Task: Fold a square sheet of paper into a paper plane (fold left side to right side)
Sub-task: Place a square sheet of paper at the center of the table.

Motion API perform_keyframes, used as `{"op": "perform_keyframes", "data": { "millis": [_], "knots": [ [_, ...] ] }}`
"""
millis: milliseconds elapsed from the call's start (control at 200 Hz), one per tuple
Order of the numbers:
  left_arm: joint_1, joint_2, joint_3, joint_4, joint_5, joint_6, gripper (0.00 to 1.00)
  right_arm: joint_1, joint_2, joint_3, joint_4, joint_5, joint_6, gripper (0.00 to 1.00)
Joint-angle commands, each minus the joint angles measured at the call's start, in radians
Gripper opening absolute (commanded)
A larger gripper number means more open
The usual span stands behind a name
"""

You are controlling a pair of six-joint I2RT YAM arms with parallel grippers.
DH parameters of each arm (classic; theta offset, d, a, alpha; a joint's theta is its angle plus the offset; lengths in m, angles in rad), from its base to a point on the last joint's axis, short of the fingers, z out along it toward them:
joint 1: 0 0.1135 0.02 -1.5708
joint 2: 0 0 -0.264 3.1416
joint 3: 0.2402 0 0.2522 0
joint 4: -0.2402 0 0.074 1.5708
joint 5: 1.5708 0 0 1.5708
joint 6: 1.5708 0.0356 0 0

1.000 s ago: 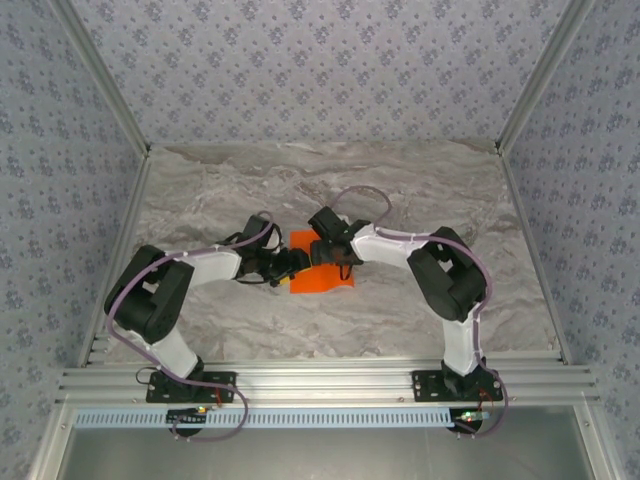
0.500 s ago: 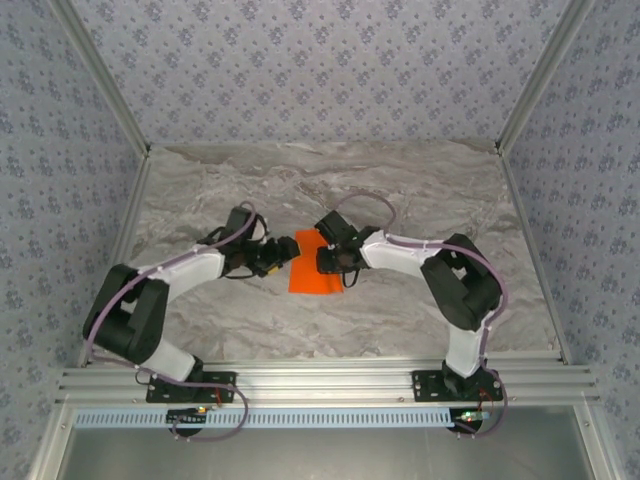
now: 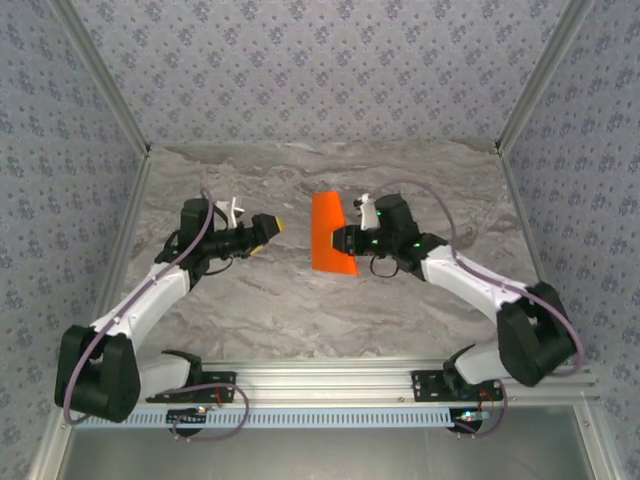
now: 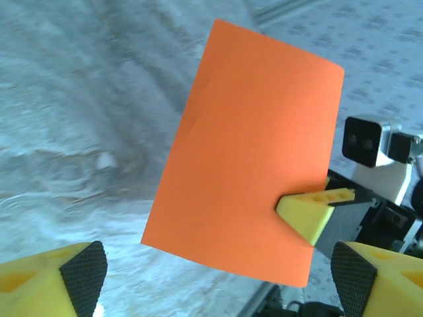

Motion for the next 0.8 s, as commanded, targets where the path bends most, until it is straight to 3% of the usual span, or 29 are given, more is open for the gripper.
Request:
{"op": "perform_keyframes", "data": {
  "millis": [0, 195, 525, 630, 794],
  "knots": [
    [-0.009, -0.062, 0.004, 0.184, 0.11, -0.038, 0.94, -0.024, -0.102, -0.01, 0.096, -0.212, 0.022, 0.24],
    [-0.077, -0.101, 0.054, 0.255, 0.123, -0.029, 0.97, -0.026, -0.202, 0.032, 0.155, -0.334, 0.09, 0.24],
    [-0.159, -0.081, 0.101, 0.339, 0.125, -0.033, 0.94, 0.02, -0.238, 0.068, 0.23, -0.373, 0.147, 0.24],
    [-0.173, -0.065, 0.11, 0.348, 0.123, -0.035, 0.78, 0.022, -0.241, 0.074, 0.145, -0.337, 0.098, 0.26],
    [-0.177, -0.053, 0.109, 0.268, 0.082, 0.009, 0.21, 0.003, -0.249, 0.072, 0.002, -0.261, 0.017, 0.41]
  ]
}}
